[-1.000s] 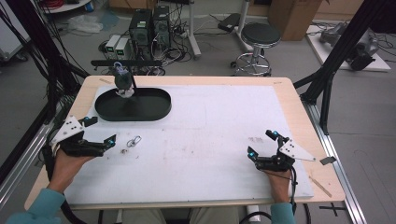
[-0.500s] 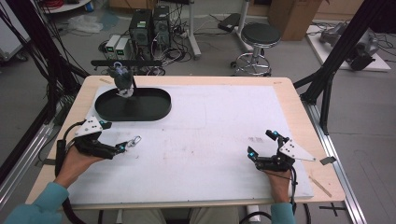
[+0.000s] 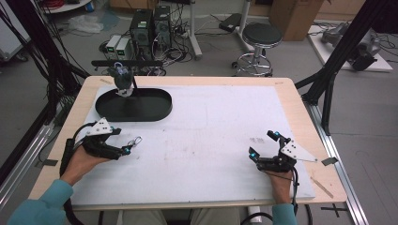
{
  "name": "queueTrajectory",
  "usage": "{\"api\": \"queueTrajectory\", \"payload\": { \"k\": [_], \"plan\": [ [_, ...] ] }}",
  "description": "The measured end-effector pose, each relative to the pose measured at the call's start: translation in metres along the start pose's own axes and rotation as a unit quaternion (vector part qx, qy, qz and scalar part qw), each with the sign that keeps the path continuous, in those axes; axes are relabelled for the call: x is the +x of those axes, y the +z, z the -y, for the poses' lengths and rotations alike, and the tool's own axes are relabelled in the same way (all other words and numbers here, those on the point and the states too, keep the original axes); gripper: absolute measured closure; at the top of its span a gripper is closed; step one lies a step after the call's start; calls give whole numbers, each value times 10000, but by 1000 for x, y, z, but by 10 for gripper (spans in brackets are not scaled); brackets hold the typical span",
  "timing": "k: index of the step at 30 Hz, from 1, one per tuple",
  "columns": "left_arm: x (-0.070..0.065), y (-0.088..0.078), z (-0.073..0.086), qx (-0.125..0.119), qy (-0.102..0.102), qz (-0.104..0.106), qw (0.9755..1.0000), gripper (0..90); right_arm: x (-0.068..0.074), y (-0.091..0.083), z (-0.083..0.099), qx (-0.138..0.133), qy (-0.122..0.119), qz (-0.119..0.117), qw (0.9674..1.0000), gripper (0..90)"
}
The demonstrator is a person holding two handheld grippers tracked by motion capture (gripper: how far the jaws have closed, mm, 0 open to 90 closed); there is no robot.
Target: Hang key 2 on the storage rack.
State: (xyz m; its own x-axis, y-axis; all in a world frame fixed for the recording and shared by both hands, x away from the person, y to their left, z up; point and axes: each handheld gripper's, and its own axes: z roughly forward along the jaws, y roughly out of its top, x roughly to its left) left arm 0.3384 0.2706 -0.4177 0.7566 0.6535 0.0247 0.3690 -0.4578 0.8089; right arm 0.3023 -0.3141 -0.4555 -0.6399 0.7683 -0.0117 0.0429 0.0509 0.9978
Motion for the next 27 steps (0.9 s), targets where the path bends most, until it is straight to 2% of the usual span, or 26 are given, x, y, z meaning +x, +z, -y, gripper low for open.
{"api": "queueTrajectory", "payload": {
  "k": [2, 5, 8, 12, 16, 21, 27],
  "plan": [
    [1, 1, 0, 81, 14, 76, 9999, 257, 0, 0, 0, -1, 3, 0, 10000, 6],
    [0, 4, 1, 201, 0, 171, 9997, 296, 0, 0, 0, -4, 11, -2, 10000, 6],
    [-1, 7, 2, 351, 69, 235, 9991, 363, 0, 0, 0, -6, 9, -3, 10000, 6],
    [0, 12, 3, 529, -57, 286, 9982, 436, 0, 0, 0, -9, 8, -4, 10000, 6],
    [0, 13, 3, 610, -62, 233, 9978, 530, 0, 0, 0, -4, 28, -15, 10000, 6],
    [1, 14, 3, 638, -169, 198, 9976, 623, 0, 0, 0, -7, 30, -24, 10000, 6],
    [5, 15, 4, 675, -260, 165, 9972, 674, -1, 0, 0, -26, 16, -20, 10000, 6]
  ]
}}
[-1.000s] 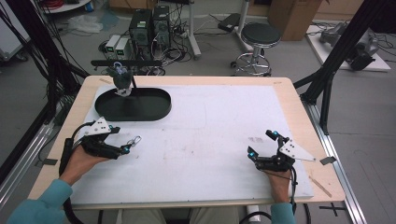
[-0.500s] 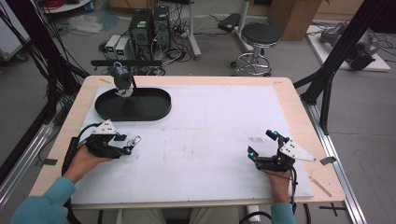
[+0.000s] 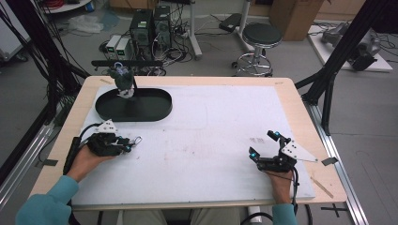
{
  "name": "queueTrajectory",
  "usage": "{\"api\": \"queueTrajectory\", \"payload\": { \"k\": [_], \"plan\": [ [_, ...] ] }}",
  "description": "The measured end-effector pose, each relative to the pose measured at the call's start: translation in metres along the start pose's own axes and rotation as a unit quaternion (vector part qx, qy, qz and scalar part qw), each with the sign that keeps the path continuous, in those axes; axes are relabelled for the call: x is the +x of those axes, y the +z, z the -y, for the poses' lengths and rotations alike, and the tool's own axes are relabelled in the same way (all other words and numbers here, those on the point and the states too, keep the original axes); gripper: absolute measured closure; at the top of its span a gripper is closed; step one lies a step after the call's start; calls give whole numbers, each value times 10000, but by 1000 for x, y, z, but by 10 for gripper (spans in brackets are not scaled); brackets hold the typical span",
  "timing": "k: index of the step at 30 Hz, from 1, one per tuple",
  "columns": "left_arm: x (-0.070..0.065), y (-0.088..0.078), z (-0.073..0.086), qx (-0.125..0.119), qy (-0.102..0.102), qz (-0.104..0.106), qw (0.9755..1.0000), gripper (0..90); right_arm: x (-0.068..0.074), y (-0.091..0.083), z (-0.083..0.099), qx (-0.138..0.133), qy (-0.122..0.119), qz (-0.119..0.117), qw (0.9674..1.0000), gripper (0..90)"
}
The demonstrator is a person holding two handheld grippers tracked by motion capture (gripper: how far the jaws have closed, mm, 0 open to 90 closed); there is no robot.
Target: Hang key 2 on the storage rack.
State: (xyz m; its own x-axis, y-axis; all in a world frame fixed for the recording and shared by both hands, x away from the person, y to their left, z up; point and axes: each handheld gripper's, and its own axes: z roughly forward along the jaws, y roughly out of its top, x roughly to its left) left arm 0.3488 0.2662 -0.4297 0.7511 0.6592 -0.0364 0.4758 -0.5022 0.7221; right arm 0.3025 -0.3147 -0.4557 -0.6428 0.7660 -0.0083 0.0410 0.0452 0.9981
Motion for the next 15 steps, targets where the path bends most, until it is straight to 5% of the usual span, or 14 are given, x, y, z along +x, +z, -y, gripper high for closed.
{"api": "queueTrajectory", "payload": {
  "k": [15],
  "plan": [
    [1, 2, 1, 63, 16, -29, 10000, 791, 0, 0, 0, 16, 29, -3, 10000, 6]
  ]
}}
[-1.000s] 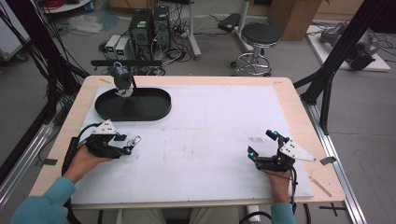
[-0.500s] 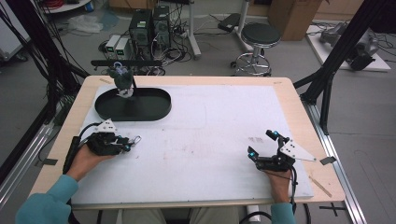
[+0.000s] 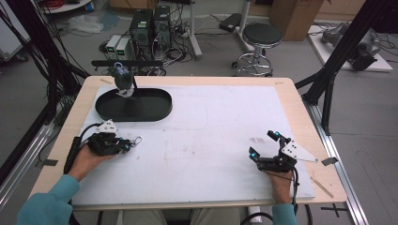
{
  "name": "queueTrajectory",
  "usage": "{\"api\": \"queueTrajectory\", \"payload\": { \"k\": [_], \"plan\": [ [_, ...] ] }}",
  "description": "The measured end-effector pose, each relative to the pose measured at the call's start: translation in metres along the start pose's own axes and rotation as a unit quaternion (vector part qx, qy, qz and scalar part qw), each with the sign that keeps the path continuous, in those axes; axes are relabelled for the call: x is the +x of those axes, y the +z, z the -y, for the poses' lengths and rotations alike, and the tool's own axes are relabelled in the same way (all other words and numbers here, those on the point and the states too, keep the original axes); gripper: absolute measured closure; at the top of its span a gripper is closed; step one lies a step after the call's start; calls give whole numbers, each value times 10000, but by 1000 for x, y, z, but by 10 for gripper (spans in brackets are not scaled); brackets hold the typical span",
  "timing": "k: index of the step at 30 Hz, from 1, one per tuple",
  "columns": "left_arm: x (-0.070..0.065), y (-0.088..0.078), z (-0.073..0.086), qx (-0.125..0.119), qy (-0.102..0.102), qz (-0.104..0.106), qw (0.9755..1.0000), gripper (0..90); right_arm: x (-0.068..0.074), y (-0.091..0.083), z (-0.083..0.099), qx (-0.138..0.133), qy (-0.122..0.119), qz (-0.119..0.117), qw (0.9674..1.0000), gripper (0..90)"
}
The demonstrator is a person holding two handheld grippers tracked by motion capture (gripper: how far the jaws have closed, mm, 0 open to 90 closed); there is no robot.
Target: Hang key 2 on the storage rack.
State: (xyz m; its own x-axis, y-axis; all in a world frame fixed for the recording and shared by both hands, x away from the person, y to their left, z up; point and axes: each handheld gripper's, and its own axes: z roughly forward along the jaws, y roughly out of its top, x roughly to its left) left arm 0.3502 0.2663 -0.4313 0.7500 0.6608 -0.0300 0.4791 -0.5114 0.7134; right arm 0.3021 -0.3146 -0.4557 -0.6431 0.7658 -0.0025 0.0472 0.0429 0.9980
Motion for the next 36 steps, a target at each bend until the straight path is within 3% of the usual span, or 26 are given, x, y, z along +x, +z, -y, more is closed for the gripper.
{"api": "queueTrajectory", "payload": {
  "k": [8, 16, 22, 30, 36],
  "plan": [
    [0, 0, 0, -46, 27, -7, 10000, 865, 0, 0, 0, -1, -10, -1, 10000, 6],
    [-2, -1, -1, -51, 106, -31, 9999, 880, 0, 0, 0, 11, -18, 6, 10000, 6],
    [-1, -5, -1, -203, 75, -26, 9998, 880, 0, 0, 0, 8, -8, 0, 10000, 6],
    [2, -17, -5, -698, -5, -94, 9975, 881, 0, 0, 0, 10, -22, 6, 10000, 6],
    [6, -29, -17, -974, -28, -166, 9951, 881, 0, 0, 0, 10, -15, 7, 10000, 6]
  ]
}}
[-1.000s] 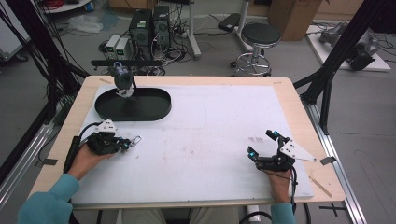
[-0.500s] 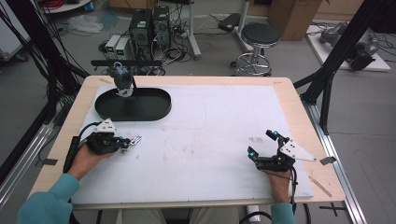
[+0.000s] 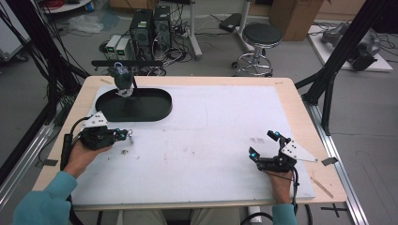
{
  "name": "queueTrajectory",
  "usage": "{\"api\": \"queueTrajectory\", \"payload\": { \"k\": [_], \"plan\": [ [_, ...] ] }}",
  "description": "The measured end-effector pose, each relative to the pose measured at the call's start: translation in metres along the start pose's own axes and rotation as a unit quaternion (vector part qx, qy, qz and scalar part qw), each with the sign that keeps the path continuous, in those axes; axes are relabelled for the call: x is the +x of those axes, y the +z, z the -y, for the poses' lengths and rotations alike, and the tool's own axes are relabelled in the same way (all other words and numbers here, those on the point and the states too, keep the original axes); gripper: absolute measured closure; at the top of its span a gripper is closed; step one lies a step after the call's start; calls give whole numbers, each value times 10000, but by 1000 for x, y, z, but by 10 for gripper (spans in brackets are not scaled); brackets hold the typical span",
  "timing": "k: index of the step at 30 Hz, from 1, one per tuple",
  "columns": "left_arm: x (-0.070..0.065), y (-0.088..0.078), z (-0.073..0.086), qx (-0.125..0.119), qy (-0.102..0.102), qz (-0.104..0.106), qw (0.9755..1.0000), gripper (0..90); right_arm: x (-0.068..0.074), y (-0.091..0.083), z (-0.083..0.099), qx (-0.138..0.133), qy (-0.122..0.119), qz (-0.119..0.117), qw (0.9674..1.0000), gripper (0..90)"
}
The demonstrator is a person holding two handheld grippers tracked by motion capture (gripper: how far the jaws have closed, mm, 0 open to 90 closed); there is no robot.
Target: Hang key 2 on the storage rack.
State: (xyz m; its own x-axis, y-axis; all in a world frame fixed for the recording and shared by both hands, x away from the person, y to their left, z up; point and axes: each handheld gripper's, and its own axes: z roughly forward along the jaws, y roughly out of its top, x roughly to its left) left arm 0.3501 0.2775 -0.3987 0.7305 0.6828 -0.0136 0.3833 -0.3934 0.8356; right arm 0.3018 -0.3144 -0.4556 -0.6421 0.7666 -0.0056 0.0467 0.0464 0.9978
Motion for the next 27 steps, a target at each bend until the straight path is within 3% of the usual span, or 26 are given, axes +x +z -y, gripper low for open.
{"api": "queueTrajectory", "payload": {
  "k": [7, 12, 22, 27],
  "plan": [
    [6, -7, -20, -298, 8, -42, 9995, 881, 0, 0, 0, -17, -1, -6, 10000, 6],
    [8, -9, -39, -346, 148, -115, 9992, 881, -1, 0, 0, -31, -13, -9, 10000, 6],
    [19, -14, -90, -485, 406, -252, 9977, 881, -1, 0, 0, -17, 6, 0, 10000, 6],
    [27, -15, -115, -551, 443, -325, 9970, 881, -1, 0, 0, -21, 22, 3, 10000, 6]
  ]
}}
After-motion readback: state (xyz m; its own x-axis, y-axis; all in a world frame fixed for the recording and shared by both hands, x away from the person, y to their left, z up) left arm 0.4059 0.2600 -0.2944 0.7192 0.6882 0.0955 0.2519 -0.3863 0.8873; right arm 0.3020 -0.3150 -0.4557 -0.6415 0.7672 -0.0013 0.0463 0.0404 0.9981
